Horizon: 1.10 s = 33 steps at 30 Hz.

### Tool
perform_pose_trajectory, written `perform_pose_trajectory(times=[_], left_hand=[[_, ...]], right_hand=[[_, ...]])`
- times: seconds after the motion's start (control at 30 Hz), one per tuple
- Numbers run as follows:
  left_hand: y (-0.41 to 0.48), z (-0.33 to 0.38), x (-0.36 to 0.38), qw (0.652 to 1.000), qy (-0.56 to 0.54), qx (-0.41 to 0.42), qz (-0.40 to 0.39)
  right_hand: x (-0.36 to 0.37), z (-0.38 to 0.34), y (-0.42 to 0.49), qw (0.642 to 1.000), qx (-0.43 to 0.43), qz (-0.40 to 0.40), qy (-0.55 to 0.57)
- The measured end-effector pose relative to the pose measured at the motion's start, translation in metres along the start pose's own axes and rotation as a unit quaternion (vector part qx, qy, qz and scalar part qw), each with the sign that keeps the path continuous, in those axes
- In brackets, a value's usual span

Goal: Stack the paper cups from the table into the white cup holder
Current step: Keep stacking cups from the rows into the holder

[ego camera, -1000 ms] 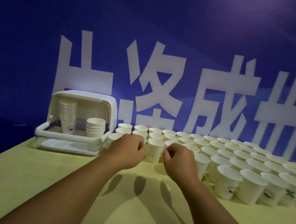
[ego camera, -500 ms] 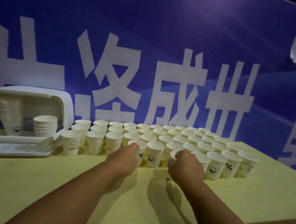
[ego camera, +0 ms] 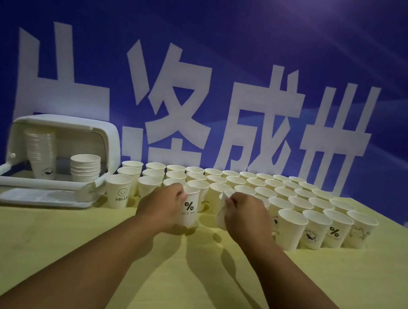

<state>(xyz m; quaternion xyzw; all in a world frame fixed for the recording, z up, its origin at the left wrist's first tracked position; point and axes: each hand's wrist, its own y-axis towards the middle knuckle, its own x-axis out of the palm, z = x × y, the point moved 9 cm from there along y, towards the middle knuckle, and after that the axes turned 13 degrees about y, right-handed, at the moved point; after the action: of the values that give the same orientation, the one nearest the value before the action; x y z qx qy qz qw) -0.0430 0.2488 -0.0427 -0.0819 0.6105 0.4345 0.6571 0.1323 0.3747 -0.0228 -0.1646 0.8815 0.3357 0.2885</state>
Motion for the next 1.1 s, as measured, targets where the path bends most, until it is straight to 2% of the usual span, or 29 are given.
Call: perform_pose_trajectory(times=[0.37,0.7,0.83,1.1], left_hand=[[0.002,-0.099,-0.060,0.995,0.005,-0.051,0.091],[0.026,-0.180,-0.113,0.971,-0.032,-0.086,0.222],[0.043,-0.215,-0.118,0.962,-0.056,-0.104,0.245],[0.060,-0.256,-0.105,0.952,-0.026,-0.131,0.277]], right_hand=[[0.076,-0.080,0.012,0.991,-0.081,-0.003,0.111],[0.137,-0.152,0.041,0.966,-0.123,-0.004,0.226],[0.161,-0.175,0.054,0.954,-0.132,-0.004,0.268],[0.193,-0.207,0.078,0.940,-0.143,0.015,0.310]])
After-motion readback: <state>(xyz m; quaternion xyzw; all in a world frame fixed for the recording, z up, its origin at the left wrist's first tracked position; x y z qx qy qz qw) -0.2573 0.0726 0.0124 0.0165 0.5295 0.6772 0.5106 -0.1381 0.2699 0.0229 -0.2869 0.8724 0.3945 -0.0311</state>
